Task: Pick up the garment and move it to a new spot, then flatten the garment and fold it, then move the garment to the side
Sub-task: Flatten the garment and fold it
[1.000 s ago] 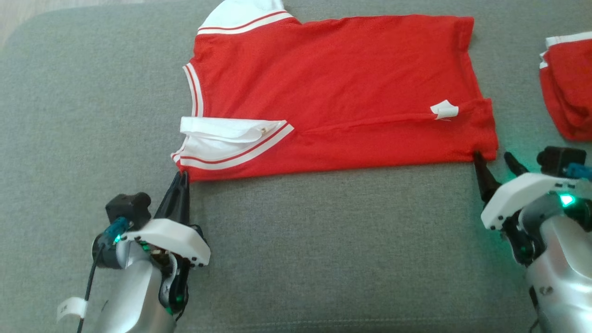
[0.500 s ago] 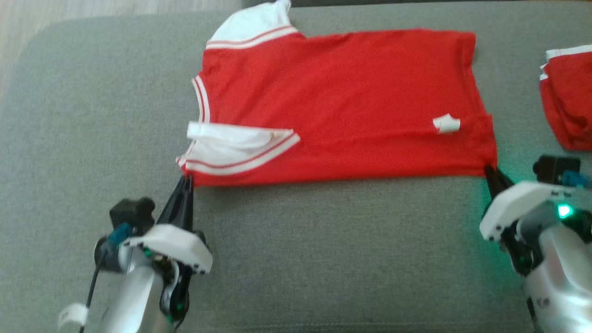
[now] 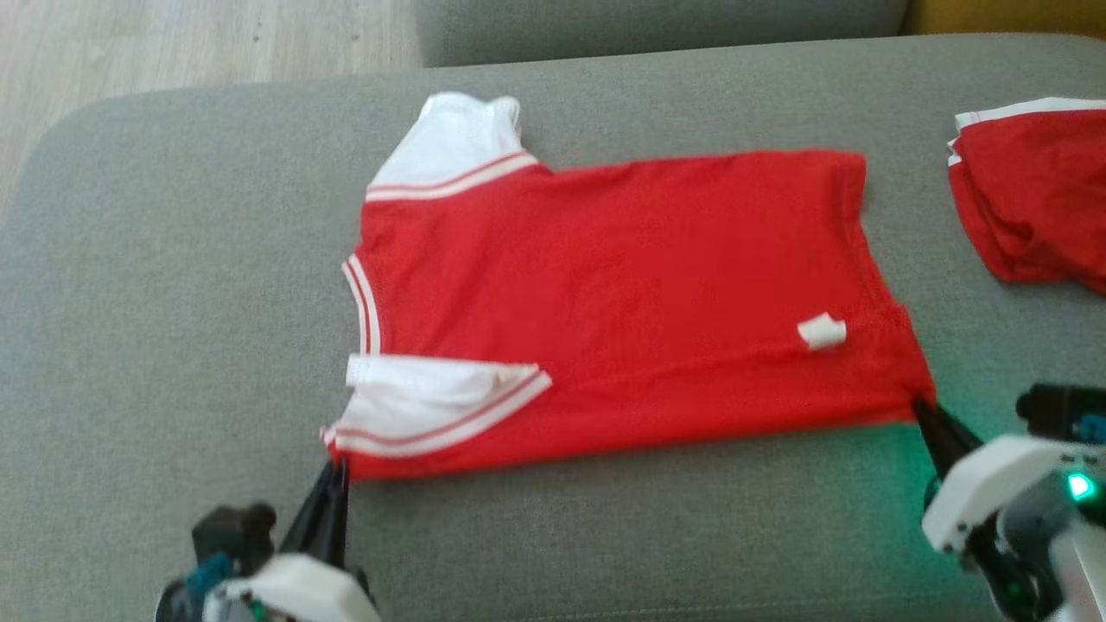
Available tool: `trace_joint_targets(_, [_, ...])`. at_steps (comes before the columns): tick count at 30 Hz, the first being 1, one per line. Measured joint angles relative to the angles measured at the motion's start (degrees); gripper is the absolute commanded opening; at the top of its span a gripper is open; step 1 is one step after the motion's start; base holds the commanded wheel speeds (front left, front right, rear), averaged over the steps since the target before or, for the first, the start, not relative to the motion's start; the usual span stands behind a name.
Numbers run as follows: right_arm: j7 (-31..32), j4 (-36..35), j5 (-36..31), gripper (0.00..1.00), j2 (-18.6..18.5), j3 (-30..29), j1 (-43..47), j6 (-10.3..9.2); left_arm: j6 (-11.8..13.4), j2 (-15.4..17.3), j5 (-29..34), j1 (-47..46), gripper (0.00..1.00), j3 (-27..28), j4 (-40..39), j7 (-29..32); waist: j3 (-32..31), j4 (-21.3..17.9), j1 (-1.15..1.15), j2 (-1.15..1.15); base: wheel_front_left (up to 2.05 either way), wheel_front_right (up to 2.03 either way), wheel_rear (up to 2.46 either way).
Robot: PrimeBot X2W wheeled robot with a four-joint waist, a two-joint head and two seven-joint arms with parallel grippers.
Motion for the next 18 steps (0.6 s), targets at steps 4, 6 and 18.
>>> trace_joint_targets(4, [2.44,-3.88,0.84,0.00,-0.40,-0.65,4.64,0.00,1.29,0.45,-0.27,5.48,0.00,-0.31,-4.99,1.74,-0.38,-0.03,0.00,0.00,0.00,0.00,0.00])
trace_joint_targets(6, [3.10,-5.13,0.84,0.00,-0.48,-1.36,6.26,0.00,1.70,0.64,-0.27,7.22,0.00,-0.66,-7.02,2.89,-0.41,0.12,0.00,0.00,0.00,0.00,0.00])
trace_joint_targets(18, [4.90,-10.87,0.76,1.00,-0.22,-4.35,8.45,0.00,3.25,1.79,-0.04,8.85,1.00,-2.15,-11.38,6.60,-0.11,0.95,0.00,0.00,0.00,0.00,0.00])
